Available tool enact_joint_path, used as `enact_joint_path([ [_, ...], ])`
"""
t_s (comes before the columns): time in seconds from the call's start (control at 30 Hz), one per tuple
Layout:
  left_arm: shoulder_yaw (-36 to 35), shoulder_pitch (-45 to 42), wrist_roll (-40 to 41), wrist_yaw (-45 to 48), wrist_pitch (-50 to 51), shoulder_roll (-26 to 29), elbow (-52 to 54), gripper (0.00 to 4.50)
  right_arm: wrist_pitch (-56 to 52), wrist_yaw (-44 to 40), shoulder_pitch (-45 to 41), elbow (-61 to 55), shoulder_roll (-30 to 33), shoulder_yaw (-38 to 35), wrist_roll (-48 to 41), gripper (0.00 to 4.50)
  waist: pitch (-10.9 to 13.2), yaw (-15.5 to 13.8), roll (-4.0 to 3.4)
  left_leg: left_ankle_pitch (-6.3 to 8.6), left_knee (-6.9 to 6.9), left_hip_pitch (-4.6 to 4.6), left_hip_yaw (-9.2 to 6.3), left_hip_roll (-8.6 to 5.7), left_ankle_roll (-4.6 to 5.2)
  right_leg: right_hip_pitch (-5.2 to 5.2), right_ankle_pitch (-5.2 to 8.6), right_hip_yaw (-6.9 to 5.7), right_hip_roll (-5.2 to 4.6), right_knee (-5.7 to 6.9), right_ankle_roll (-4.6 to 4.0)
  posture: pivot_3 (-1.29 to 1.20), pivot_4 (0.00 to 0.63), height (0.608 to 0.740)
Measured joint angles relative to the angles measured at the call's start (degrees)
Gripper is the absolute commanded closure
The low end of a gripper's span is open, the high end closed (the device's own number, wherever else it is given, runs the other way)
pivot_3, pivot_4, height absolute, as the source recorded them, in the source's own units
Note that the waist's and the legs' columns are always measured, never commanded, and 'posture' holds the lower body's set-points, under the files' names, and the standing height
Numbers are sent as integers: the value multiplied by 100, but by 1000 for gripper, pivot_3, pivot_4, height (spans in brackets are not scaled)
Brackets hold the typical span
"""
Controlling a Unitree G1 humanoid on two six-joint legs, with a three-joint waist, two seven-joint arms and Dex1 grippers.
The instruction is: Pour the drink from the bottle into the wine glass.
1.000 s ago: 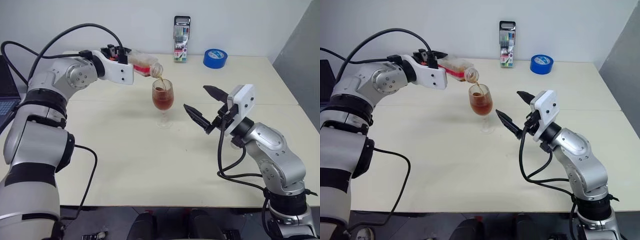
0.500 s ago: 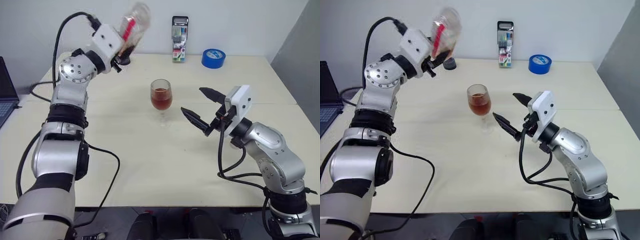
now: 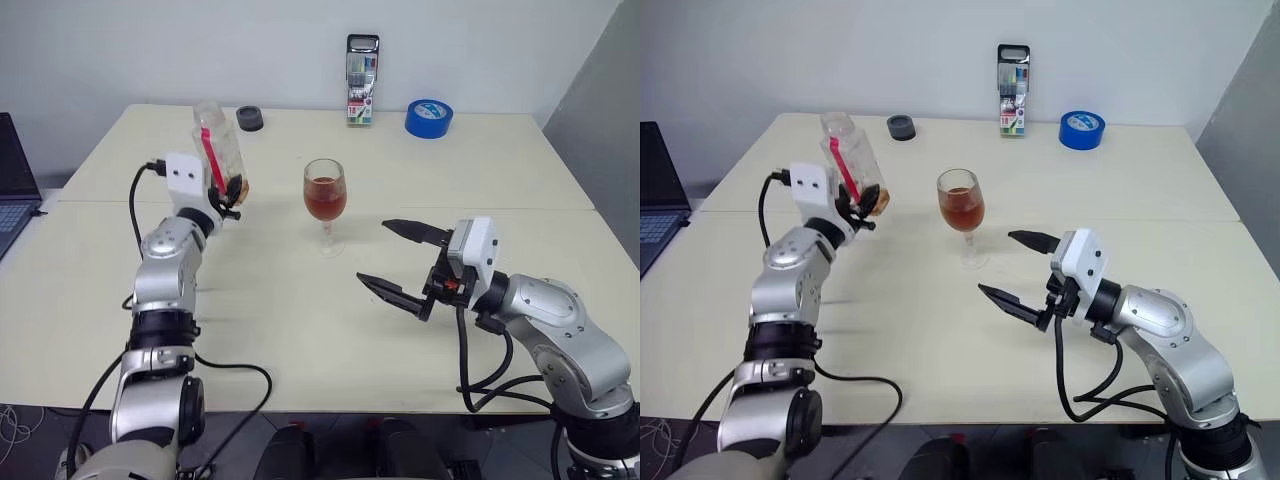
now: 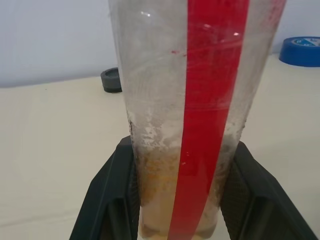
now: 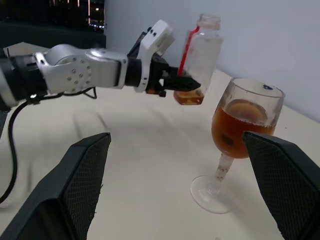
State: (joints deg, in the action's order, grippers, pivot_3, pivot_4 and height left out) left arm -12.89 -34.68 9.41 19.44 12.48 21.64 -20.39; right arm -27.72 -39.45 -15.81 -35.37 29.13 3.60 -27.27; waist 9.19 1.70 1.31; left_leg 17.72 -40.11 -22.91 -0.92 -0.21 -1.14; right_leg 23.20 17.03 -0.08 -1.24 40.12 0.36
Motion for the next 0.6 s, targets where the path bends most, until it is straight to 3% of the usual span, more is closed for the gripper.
enact_joint_path([
  [0.17,3,538,85,-9,-230,-226,-13,2813,-1,100,-52,66,-60,-5,2,0,0,-8,1,0,0,-1,-1,0,0,0,0,-1,0,0,0,0,150,740],
  [0.6,-66,629,216,137,-1077,-286,-706,2813,-44,229,-204,137,-41,0,26,0,-6,-11,5,1,2,2,1,0,1,-2,0,-1,0,0,-1,0,150,740],
])
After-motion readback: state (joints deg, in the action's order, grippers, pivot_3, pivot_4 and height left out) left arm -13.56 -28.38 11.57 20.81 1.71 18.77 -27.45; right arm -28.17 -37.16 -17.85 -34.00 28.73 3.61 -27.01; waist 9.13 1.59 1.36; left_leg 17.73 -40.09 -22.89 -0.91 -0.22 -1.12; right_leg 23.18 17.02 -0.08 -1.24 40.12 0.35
